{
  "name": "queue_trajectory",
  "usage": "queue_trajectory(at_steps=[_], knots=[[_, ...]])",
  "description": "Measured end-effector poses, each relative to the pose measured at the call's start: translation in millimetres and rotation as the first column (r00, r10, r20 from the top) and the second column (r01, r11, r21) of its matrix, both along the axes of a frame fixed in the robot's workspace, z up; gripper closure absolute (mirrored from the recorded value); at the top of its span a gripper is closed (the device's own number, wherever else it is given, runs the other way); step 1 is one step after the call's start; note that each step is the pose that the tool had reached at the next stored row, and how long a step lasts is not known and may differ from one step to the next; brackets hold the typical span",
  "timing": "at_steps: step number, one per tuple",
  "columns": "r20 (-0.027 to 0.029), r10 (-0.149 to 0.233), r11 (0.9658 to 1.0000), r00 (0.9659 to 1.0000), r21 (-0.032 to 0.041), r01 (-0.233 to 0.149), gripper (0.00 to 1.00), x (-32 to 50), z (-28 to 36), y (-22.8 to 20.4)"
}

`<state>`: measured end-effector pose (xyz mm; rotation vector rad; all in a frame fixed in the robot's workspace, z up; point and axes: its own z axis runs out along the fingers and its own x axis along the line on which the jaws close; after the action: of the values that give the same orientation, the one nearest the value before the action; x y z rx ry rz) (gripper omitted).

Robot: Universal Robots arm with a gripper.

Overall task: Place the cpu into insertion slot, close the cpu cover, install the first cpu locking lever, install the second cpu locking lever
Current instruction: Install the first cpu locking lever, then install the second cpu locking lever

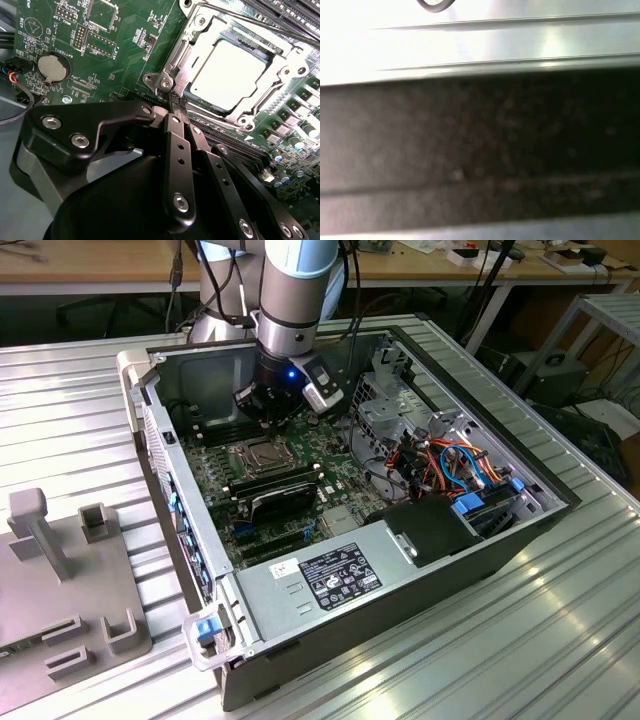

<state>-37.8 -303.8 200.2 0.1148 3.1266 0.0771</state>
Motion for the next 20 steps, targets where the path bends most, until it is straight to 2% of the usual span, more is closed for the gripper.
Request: queue_trajectory(at_steps=[4,9,13,20], knots=[[0.0006,0.0,1.0,1.0,0.0003,0.0,0.89,0.0,3.5,0.0],[-0.0001,0.0,1.0,1.0,-0.0007,0.0,0.89,-0.1,13.9,-0.3],[-0.0001,0.0,1.0,1.0,-0.0027,0.0,0.89,-0.1,18.0,-3.2],[-0.0001,0.0,1.0,1.0,-0.0049,0.0,0.89,-0.1,19.8,-4.4]])
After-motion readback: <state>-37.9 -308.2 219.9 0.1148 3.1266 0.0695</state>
